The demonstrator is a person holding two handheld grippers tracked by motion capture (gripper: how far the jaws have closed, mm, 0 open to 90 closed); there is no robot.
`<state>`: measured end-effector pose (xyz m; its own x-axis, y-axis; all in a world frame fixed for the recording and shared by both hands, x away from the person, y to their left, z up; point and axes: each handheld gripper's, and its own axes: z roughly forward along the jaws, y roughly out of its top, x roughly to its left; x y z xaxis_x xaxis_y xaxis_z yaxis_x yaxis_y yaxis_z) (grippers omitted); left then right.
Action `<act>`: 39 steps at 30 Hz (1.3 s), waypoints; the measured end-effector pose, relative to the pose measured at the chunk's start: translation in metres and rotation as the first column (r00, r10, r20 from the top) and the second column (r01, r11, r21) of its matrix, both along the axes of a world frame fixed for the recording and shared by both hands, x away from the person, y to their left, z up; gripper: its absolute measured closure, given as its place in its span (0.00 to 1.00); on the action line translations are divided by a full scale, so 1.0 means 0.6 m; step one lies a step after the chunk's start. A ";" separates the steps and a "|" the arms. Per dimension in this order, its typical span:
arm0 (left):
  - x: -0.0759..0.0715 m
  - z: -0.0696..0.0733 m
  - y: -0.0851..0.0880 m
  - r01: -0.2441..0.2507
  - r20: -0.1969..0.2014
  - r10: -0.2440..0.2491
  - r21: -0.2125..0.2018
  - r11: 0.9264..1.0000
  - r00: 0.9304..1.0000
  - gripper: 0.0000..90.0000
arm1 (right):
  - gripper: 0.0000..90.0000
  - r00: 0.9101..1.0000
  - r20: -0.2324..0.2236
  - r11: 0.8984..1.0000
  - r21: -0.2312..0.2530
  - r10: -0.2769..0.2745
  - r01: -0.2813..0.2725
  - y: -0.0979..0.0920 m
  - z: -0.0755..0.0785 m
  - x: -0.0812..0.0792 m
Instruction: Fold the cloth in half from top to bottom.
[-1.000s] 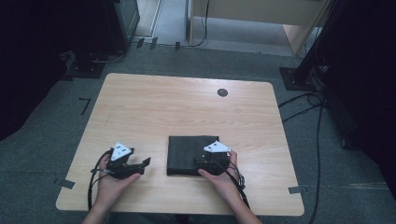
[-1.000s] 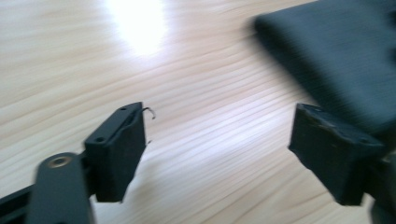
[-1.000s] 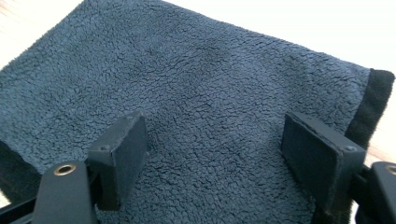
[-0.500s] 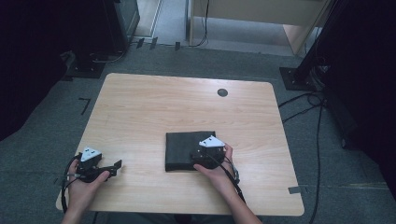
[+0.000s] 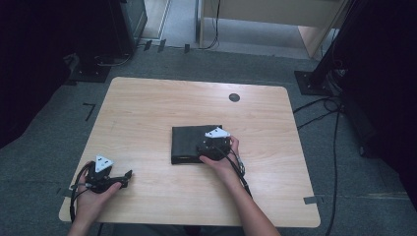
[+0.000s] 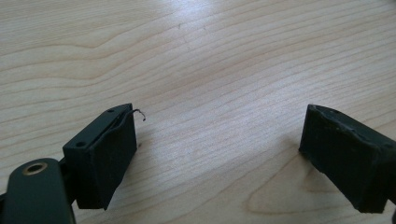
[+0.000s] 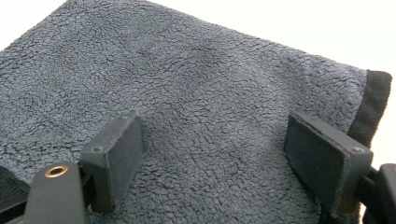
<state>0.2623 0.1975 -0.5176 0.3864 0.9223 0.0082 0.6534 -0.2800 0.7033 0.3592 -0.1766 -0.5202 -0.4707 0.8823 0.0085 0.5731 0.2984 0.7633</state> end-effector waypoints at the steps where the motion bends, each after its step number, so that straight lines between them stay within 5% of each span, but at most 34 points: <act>1: 0.000 0.000 0.000 0.000 0.000 0.000 0.000 1.000 1.000 0.12 | 0.21 1.000 0.002 1.000 -0.004 0.000 0.000 0.000 0.000 0.005; 19: 0.000 0.000 0.000 0.001 0.000 -0.001 0.000 1.000 1.000 0.12 | 0.21 0.999 0.015 0.999 -0.006 -0.039 0.039 0.013 -0.001 0.060; 34: 0.000 0.000 0.000 0.001 0.000 -0.001 0.000 1.000 1.000 0.12 | 0.16 0.999 0.001 0.999 -0.009 -0.044 0.044 0.008 0.007 0.059; 39: 0.000 0.000 0.000 0.001 0.000 -0.001 0.000 1.000 1.000 0.12 | 0.06 1.000 -0.013 0.997 0.078 -0.009 0.010 0.007 0.025 0.046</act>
